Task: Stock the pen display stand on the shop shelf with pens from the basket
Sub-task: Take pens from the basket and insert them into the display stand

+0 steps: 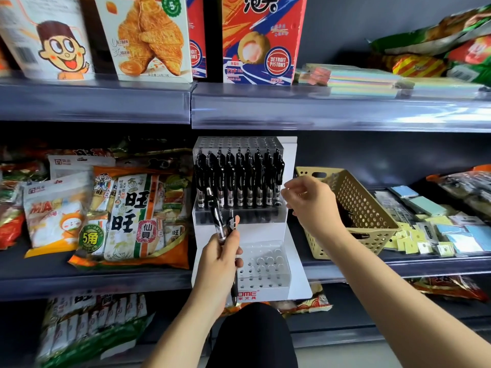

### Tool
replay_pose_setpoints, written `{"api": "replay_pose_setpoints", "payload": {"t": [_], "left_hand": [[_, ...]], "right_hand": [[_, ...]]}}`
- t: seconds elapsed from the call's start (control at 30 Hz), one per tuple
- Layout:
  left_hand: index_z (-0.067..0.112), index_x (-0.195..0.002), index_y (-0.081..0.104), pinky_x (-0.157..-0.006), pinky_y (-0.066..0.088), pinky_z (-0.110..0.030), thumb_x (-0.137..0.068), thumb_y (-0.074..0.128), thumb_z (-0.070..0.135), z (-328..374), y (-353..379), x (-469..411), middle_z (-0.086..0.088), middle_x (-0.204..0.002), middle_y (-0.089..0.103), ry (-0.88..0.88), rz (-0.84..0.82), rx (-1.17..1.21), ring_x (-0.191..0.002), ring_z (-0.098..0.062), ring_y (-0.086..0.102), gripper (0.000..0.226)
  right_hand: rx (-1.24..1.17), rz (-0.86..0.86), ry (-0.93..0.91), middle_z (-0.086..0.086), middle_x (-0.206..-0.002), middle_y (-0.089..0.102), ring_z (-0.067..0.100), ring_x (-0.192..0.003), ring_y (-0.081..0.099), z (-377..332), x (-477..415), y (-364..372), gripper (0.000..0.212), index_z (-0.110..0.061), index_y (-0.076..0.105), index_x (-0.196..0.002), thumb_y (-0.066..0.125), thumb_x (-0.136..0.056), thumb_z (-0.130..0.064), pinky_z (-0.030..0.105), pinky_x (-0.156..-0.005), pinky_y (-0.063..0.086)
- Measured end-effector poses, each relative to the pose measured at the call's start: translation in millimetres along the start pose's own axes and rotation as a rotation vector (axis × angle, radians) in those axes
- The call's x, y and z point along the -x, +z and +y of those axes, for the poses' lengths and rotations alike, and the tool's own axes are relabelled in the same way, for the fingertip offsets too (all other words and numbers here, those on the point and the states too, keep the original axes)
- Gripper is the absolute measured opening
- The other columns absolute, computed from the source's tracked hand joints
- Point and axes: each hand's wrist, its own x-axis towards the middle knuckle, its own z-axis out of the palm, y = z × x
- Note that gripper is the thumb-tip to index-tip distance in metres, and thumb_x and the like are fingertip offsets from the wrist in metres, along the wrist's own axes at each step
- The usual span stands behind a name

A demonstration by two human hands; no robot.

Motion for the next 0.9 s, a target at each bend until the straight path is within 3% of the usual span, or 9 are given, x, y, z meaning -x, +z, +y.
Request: {"api": "replay_pose_setpoints", "payload": {"t": [0.07,0.17,0.3,0.37,0.5,0.63,0.7,0.8,0.9], "left_hand": [[0.034,-0.092,0.059,-0.073,0.043,-0.029,-0.094,0.051,0.032,-3.4,2.6,0.2,0.007,-0.077,0.053,0.033,-0.019,-0.053,-0.057,0.004,0.052,0.007],[0.032,-0.094,0.06,-0.073,0.044,-0.026,-0.091,0.054,0.035,-5.4,7.6,1.3,0.013,-0.077,0.06,0.062,-0.009,-0.086,-0.07,-0.003,0.057,0.007],[0.031,-0.099,0.059,-0.07,0.047,-0.024,-0.089,0.054,0.041,-1.9,9.0,4.2,0.006,-0.087,0.066,0.107,-0.011,-0.184,-0.076,-0.007,0.061,0.015],[0.03,-0.093,0.057,-0.068,0.046,-0.022,-0.091,0.054,0.038,0.2,8.7,5.7,0.0,-0.09,0.064,0.12,-0.024,-0.234,-0.078,-0.01,0.06,0.009],[0.026,-0.084,0.051,-0.055,0.036,-0.01,-0.091,0.056,0.031,0.1,8.2,7.6,0.005,-0.079,0.056,0.114,-0.05,-0.267,-0.062,0.005,0.051,0.01],[0.029,-0.095,0.055,-0.071,0.04,-0.019,-0.088,0.058,0.036,-2.7,9.8,6.5,0.002,-0.1,0.063,0.075,-0.079,-0.216,-0.088,0.0,0.06,0.01],[0.037,-0.1,0.055,-0.075,0.041,-0.017,-0.09,0.058,0.033,-1.6,11.3,6.9,0.011,-0.104,0.063,0.076,-0.103,-0.163,-0.091,0.006,0.059,0.011],[0.042,-0.113,0.052,-0.083,0.036,-0.013,-0.095,0.052,0.024,1.5,9.9,8.1,0.03,-0.116,0.051,0.111,-0.147,-0.123,-0.094,0.026,0.048,0.025],[0.033,-0.112,0.052,-0.085,0.03,-0.011,-0.097,0.049,0.019,2.6,2.7,5.0,0.031,-0.119,0.048,0.115,-0.117,-0.13,-0.102,0.023,0.046,0.021]], "right_hand": [[-0.066,-0.125,0.01,-0.006,-0.077,0.066,0.011,-0.071,0.064,-4.6,14.8,1.2,0.01,-0.027,0.062,-0.081,0.063,-0.088,-0.019,0.021,-0.064,0.051],[-0.133,-0.324,0.017,-0.003,-0.079,0.067,0.008,-0.067,0.062,-13.5,34.1,4.4,0.004,-0.019,0.065,-0.09,0.062,-0.089,-0.02,0.015,-0.058,0.051],[-0.132,-0.431,0.03,-0.003,-0.086,0.067,0.009,-0.068,0.062,-15.1,48.2,14.3,0.017,-0.018,0.066,-0.097,0.068,-0.084,-0.029,0.019,-0.057,0.051],[-0.146,-0.427,0.076,-0.001,-0.085,0.065,0.008,-0.067,0.059,-13.8,52.9,19.3,0.017,-0.021,0.062,-0.093,0.072,-0.081,-0.028,0.021,-0.058,0.049],[-0.165,-0.38,0.094,0.003,-0.084,0.066,0.01,-0.066,0.058,-9.9,57.8,24.0,0.016,-0.02,0.059,-0.084,0.074,-0.079,-0.025,0.031,-0.064,0.051],[-0.21,-0.34,0.14,0.005,-0.082,0.069,0.023,-0.075,0.068,-8.0,61.7,25.3,0.008,-0.015,0.061,-0.079,0.066,-0.085,-0.014,0.039,-0.071,0.058],[-0.242,-0.321,0.149,0.006,-0.079,0.069,0.026,-0.074,0.068,-8.1,62.0,24.0,0.006,-0.011,0.063,-0.08,0.064,-0.086,-0.011,0.043,-0.073,0.057],[-0.302,-0.272,0.124,0.006,-0.079,0.07,0.024,-0.076,0.067,-12.9,51.9,10.7,0.006,-0.012,0.065,-0.083,0.063,-0.087,-0.008,0.037,-0.076,0.058],[-0.407,-0.123,0.089,0.005,-0.08,0.07,0.017,-0.076,0.067,-25.2,30.8,-12.2,0.012,-0.018,0.064,-0.083,0.061,-0.087,-0.007,0.028,-0.074,0.057]]}}
